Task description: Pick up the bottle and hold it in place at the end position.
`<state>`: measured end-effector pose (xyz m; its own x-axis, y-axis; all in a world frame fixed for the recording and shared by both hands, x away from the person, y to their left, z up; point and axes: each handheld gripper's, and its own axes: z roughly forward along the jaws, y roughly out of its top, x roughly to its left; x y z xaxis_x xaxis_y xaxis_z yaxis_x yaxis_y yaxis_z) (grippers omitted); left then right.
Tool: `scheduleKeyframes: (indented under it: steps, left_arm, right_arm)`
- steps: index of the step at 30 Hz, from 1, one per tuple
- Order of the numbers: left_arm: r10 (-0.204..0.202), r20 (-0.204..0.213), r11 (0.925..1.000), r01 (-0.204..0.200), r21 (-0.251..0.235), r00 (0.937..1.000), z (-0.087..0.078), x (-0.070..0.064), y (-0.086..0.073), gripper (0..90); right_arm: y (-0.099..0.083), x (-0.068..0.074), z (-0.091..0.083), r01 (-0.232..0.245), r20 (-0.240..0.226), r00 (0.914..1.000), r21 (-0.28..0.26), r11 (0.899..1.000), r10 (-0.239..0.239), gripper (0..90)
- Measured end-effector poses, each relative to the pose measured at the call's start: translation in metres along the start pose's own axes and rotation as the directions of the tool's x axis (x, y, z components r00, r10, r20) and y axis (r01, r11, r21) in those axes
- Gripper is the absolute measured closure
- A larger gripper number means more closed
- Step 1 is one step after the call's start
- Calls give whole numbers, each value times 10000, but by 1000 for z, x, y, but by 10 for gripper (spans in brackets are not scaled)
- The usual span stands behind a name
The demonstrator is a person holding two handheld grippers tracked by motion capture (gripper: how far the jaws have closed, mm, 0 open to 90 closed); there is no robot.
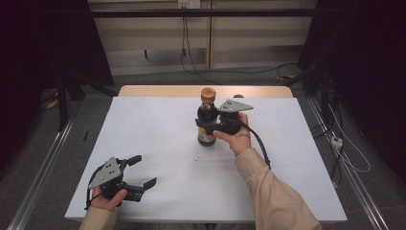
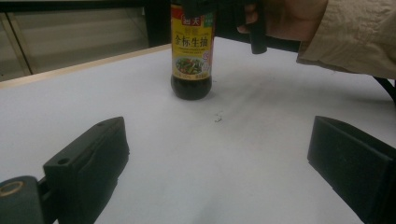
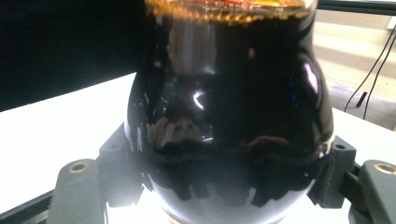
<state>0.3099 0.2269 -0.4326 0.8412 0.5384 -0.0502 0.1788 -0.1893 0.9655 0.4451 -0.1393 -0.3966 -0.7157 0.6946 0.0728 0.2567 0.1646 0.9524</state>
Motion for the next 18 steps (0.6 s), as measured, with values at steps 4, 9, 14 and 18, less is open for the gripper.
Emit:
scheduleKeyframes:
  steps: [4, 9, 14, 18]
  left_arm:
    - [0, 2, 10000, 0, 29, 10000, 1, 1, 0, 49]
    - [-176, 149, 9998, 176, -3, 9997, 4, 2, 1, 47]
    - [-195, 139, 9998, 195, -40, 9997, 8, 3, 5, 45]
    - [-180, 242, 9998, 182, -79, 9995, 12, 2, 8, 45]
  right_arm:
    - [0, 0, 0, 13, -46, 10000, -1, 10000, -13, 268]
    - [-1, -2, 0, 15, -136, 9999, 0, 10000, -15, 269]
    - [-2, -2, 1, -26, -173, 9998, -51, 10000, 25, 270]
    - [-1, -4, 0, 6, -333, 9994, -11, 10000, -6, 273]
